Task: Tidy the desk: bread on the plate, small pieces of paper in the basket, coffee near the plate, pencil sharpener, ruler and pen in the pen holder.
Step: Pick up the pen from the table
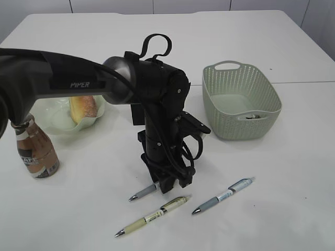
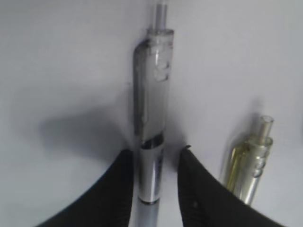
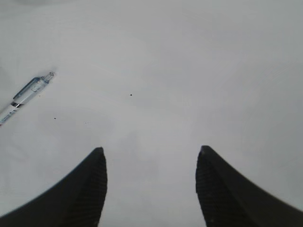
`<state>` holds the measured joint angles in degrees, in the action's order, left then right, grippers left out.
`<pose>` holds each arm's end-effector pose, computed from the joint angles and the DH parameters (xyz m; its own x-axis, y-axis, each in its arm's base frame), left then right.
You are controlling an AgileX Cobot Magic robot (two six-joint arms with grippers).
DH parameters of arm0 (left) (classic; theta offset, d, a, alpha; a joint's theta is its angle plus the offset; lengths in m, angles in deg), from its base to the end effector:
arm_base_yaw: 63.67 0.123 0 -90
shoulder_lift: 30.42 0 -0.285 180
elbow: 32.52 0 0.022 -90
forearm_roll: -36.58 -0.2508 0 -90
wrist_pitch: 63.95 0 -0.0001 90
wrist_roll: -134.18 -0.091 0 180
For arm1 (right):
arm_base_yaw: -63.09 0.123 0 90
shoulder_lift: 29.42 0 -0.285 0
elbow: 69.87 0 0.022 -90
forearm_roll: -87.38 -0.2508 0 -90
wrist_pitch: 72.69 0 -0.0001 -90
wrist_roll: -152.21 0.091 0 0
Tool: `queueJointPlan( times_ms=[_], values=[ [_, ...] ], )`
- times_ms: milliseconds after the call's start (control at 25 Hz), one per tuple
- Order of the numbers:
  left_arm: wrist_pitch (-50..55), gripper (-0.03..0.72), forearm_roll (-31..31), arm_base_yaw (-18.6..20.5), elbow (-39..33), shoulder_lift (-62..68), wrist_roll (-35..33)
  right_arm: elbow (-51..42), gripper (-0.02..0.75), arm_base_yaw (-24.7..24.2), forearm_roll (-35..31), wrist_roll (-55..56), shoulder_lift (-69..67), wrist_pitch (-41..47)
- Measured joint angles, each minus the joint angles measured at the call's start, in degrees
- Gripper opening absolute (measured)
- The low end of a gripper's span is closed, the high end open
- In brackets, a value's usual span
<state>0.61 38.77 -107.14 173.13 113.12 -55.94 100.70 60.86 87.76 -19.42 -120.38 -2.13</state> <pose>0.3297 -0.3168 0.1036 -0.6063 0.7944 0.0364 0.7934 0.6074 -0.0408 0.2694 -0.0111 0.2945 -0.9709 0.1813 -0.1566 0.1810 0.9834 0.0164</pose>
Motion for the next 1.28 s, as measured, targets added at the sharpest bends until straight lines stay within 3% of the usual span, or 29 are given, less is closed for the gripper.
queueJointPlan(
  times_ms=[280,720,1280],
  values=[
    [0.0,0.07,-0.25,0.0,0.0,0.0,0.0,0.0,0.438,0.0,0.0,0.0,0.0,0.0],
    [1.99,0.065,-0.25,0.0,0.04,-1.28,0.29,0.0,0.438,0.0,0.0,0.0,0.0,0.0],
    [2.92,0.064,2.5,0.0,0.04,-17.17,3.61,0.0,0.438,0.0,0.0,0.0,0.0,0.0]
  ],
)
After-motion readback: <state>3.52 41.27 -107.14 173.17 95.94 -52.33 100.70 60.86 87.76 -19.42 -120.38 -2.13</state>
